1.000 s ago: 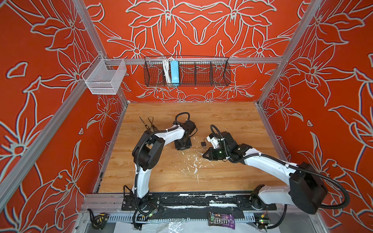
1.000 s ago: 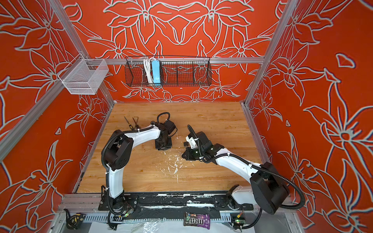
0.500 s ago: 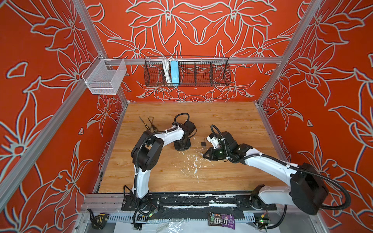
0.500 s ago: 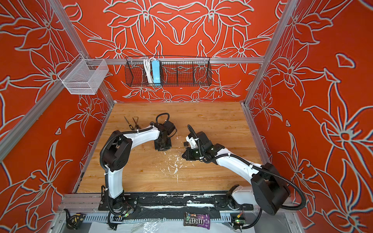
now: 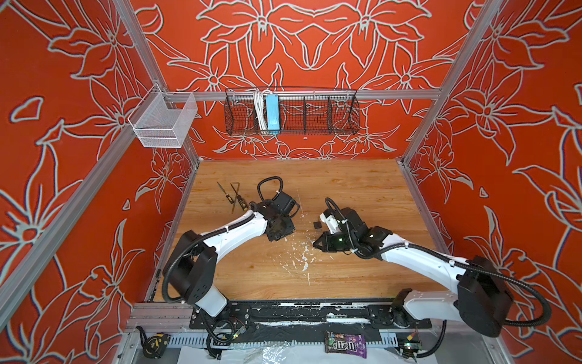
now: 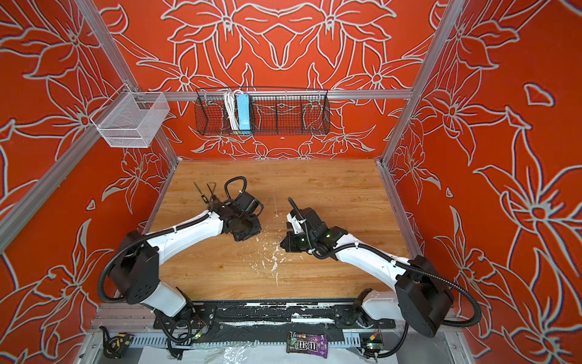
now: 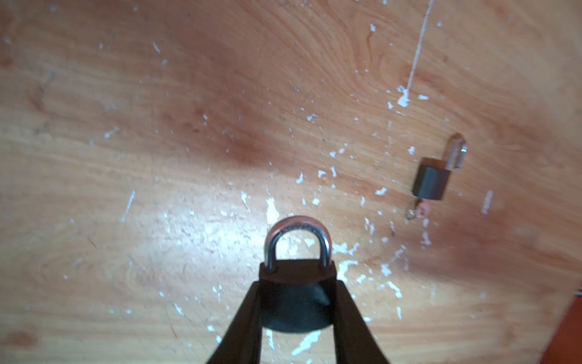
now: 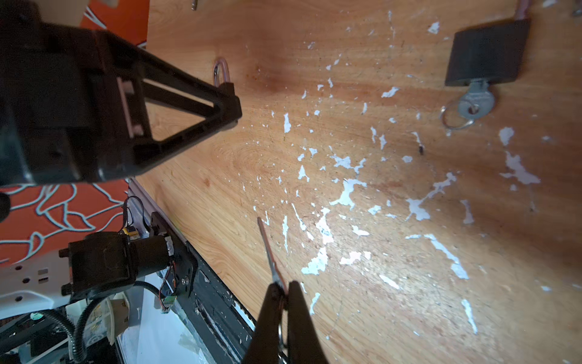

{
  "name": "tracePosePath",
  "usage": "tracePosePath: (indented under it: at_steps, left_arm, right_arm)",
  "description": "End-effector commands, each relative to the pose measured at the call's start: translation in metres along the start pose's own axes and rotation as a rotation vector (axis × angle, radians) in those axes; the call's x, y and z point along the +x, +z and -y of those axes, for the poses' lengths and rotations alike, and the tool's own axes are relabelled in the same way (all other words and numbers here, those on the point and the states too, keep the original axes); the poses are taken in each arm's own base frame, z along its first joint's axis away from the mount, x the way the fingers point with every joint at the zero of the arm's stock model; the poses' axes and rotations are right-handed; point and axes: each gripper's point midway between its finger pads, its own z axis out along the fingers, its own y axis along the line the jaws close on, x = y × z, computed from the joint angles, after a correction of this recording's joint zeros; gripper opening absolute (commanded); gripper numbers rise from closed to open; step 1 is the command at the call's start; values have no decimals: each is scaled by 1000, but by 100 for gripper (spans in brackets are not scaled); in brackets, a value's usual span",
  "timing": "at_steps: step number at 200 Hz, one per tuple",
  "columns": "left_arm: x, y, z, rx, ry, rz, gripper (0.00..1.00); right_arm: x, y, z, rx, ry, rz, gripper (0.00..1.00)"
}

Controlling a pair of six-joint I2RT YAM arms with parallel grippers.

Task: Unlock with the key
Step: 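Lift the dark padlock with the left gripper toward the right gripper's key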

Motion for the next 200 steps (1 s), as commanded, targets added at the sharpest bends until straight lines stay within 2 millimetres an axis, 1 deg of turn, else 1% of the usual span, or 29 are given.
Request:
tracePosePath:
  at_steps: [1, 21, 39, 57, 74, 108, 131, 170, 200]
  left_arm:
    - [1, -14, 17, 111, -112, 25, 2]
    - [4, -26, 22, 155, -142, 51, 1]
    - [5, -36, 24, 189, -172, 69, 0]
    - [5, -43, 25, 223, -206, 78, 0]
    - [7, -48, 27, 252, -217, 80, 0]
    - [9, -53, 26, 279, -261, 78, 0]
    - [9, -57, 25, 306, -289, 86, 0]
    - [10, -61, 26, 332, -301, 84, 0]
    - [9, -63, 27, 337, -301, 87, 0]
  right_arm:
    - [-17, 4, -15, -8, 29, 115, 0]
    - [-18, 10, -26, -37, 39, 154, 0]
    - [-16, 15, -29, -23, 26, 178, 0]
    - [-17, 17, -37, -45, 7, 199, 0]
    - [-15, 19, -40, -26, -21, 219, 0]
    - [-17, 22, -47, -30, -30, 266, 0]
    - [-20, 23, -47, -1, -51, 295, 0]
    - [-23, 26, -50, -1, -61, 308, 0]
    - [-22, 28, -57, -23, -71, 302, 0]
